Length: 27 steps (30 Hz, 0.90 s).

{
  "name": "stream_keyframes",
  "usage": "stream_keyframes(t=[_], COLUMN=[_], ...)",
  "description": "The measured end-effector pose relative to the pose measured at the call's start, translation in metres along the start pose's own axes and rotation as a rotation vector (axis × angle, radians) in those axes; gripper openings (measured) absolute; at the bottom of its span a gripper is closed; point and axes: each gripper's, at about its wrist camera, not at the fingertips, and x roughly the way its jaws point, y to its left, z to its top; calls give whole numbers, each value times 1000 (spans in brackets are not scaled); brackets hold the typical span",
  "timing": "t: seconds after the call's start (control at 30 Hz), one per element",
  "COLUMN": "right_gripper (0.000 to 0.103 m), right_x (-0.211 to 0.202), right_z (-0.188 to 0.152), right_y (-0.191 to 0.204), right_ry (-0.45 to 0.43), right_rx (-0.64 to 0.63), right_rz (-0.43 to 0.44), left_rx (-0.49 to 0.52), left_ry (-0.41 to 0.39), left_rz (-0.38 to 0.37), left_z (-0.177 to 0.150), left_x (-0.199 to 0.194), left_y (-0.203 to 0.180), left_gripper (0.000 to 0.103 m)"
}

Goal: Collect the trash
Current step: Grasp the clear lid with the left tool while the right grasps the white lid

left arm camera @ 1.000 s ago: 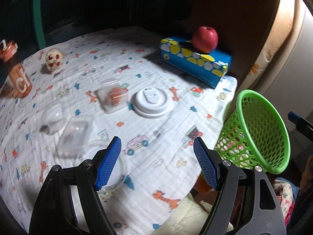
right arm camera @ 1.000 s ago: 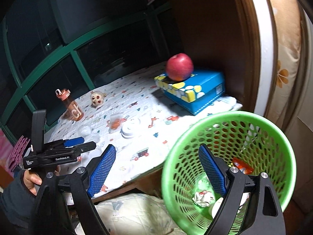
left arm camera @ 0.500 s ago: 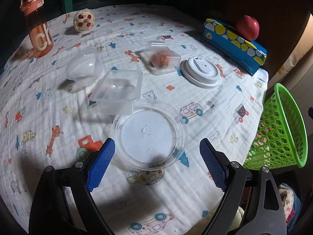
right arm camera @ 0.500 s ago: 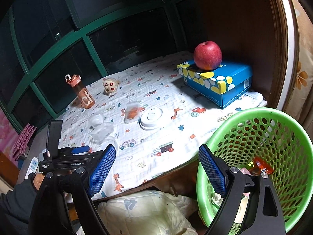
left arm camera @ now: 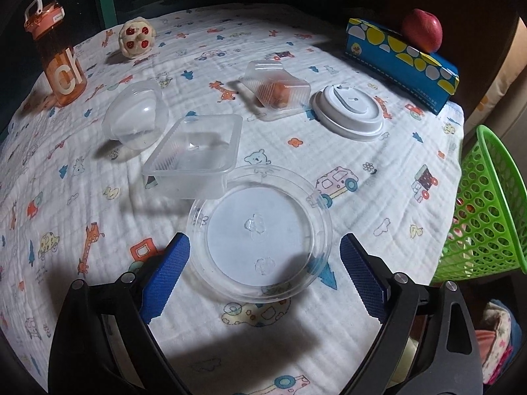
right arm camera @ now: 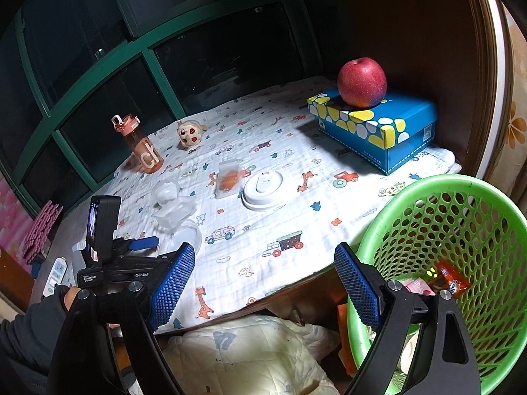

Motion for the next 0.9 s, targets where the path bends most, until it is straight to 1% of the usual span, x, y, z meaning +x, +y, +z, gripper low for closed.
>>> stream_keyframes(t=[0.07, 0.23, 0.37, 0.53, 0.63, 0.8, 0.9], right_gripper=[84, 84, 84, 84, 84, 84, 84], right_x=[2, 5, 10, 18, 24, 38, 54], right_z=[0, 0, -1, 0, 3, 12, 20], right_y=[2, 1, 1, 2, 6, 13, 19], right_ry=[4, 10, 23, 39, 46, 57, 66], right_rx=[-4, 2, 0, -4, -18, -62, -97], right_rz=[4, 9, 5, 3, 0, -22, -39], left_rx=[-7, -7, -12, -1, -2, -20, -30], left_ry=[-1, 32, 36, 25, 7, -19, -38], left_rz=[-2, -6, -4, 10, 3, -46, -78], left_z=[0, -5, -5, -3, -3, -3, -3], left_x=[0, 8, 12, 15, 12, -4, -17], left_y=[2, 3, 4, 2, 2, 5, 9], left_gripper=[91, 91, 91, 91, 90, 89, 88])
